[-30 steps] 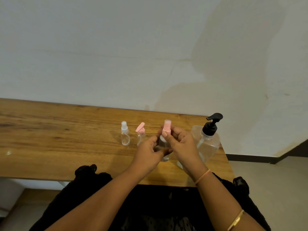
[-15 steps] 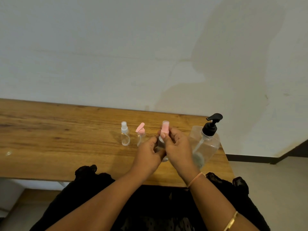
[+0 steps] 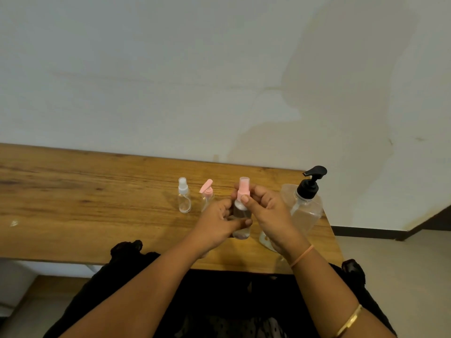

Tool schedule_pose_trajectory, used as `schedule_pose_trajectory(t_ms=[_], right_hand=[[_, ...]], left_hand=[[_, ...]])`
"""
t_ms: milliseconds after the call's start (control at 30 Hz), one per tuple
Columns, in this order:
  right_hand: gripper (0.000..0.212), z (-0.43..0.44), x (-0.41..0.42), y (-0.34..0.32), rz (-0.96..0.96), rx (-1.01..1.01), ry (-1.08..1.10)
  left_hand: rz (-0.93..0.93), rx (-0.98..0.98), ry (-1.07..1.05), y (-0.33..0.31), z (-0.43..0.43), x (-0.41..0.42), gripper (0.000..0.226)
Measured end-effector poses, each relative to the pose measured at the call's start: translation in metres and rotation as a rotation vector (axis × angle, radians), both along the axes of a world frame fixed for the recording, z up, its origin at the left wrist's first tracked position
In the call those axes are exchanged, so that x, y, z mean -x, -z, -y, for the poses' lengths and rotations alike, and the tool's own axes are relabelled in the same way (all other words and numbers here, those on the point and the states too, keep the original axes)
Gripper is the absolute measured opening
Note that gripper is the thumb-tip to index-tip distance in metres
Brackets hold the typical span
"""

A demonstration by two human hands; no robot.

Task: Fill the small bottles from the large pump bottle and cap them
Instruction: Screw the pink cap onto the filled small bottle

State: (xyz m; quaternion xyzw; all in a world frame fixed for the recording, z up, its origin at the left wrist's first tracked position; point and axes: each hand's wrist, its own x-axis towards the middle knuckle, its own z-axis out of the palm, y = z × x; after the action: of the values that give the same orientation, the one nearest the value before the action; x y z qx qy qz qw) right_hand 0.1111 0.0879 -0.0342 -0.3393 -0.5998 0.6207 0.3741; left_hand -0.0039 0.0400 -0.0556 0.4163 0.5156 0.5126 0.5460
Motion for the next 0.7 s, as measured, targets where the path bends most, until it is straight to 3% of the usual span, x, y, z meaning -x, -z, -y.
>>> schedule_pose_trajectory(t_ms=[300,400,500,633,700], right_hand=[[0.031,0.006,0.018,0.014,0.173,-0.156,0.204],[0.034,0.006,0.018,0.013,0.152,-0.142,0.185],[0.021,0.001,0.013,0.013,0.127,-0.081,0.104],[0.038,0.0,0.008,0.015,0.084,-0.063,0.021],[0.043,0.002,0.009,0.018,0.151,-0.138,0.051]], left_hand=[[-0.169,-0.077,-0.197,0.014,-0.003,-0.009,0.03],[-0.204,-0.073,-0.221,0.019,-0.005,-0.009,0.027],[-0.22,-0.061,-0.243,0.019,-0.006,-0.008,0.025],[-0.301,-0.059,-0.28,0.019,-0.007,-0.002,0.027],[-0.342,-0.046,-0.304,0.02,-0.008,0.0,0.027]])
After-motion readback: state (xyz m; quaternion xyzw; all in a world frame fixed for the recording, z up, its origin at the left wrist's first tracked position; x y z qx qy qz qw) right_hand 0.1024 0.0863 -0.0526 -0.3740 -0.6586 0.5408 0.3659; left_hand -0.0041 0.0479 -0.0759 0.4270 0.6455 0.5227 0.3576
